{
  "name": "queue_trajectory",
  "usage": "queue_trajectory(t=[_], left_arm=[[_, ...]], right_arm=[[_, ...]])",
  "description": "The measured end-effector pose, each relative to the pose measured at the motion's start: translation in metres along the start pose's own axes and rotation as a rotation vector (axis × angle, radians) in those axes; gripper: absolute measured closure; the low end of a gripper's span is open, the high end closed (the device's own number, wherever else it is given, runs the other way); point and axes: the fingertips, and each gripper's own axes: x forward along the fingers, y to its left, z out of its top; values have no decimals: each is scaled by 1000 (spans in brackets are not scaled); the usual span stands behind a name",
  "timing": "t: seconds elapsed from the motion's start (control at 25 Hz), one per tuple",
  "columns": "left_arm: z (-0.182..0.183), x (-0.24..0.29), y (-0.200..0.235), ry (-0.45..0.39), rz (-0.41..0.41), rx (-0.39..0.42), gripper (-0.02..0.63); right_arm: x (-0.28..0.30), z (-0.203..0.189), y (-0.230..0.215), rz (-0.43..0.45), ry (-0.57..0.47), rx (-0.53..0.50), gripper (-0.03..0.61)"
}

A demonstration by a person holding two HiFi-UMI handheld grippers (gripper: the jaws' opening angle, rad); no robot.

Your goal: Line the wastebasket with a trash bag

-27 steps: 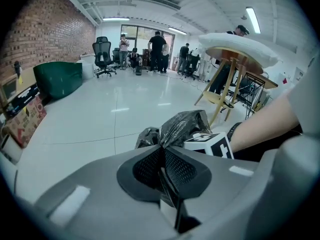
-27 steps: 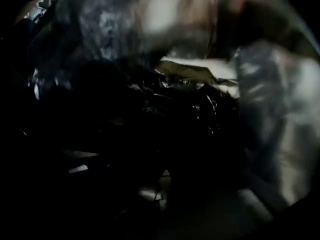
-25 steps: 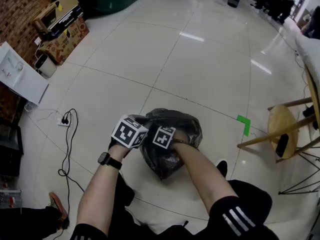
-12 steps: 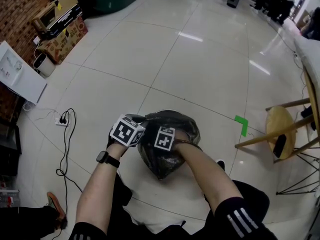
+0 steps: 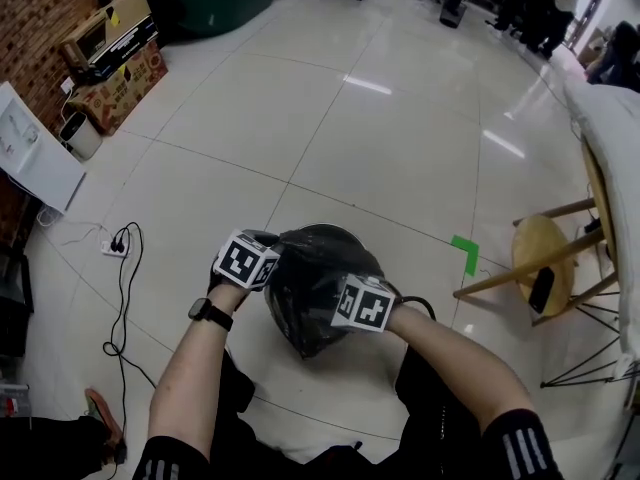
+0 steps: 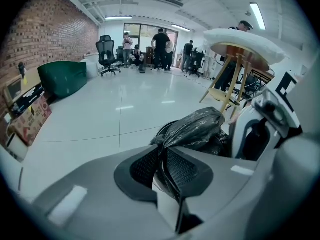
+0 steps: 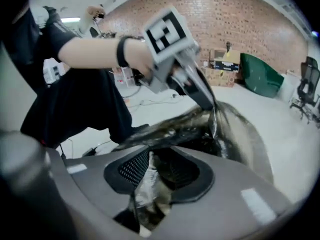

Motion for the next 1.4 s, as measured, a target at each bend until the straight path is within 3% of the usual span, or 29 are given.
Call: queue_trajectory(t=[0.12,0.24,0.36,0.52,0.68,0.8,0.88,0.92,0.96,1.16,1.24,1.28,1.32,1.36,1.4], left_arm=[[-3,1,1,7,1,4,571],[1,3,-2,4,-1,8,571],[5,6,-10,1,-4,28,571],[6,9,-17,15,-7,60,572],[10,8,-9,7,11,73,582],[13,9,-9,7,4,80,594],[11,13,-10,20,-6,91,597],[10,14,-10,26,-11,98,597],[11,16,-10,30,-17,105,597],[14,21,-9,29,-40,131,595],[18,21,-3,21,-37,128,597],[20,22,-3,16,-40,123,597],[22,22,-4,11,-47,119,597],[24,23,-6,8,-56,119,597],[25,23,-8,6,-62,123,597]], right_arm=[[-41,13,12,-36,-103,-16,439],[-83,13,-23,-237,-200,34,438],[-95,-17,-65,-411,-164,93,368],[-82,-41,-60,-337,-181,166,349],[-61,-57,-43,-262,-145,132,340],[-51,-66,-42,-256,-102,120,342],[-43,-73,-44,-287,-43,80,395],[-41,-76,-47,-315,-16,59,452],[-40,-77,-51,-345,1,44,556],[-71,-75,-87,-460,-68,105,574],[-84,-68,-95,-430,-147,129,574],[-85,-66,-91,-384,-173,128,568],[-82,-66,-84,-332,-178,120,430],[-75,-69,-76,-288,-161,102,364],[-68,-74,-69,-261,-127,76,349]])
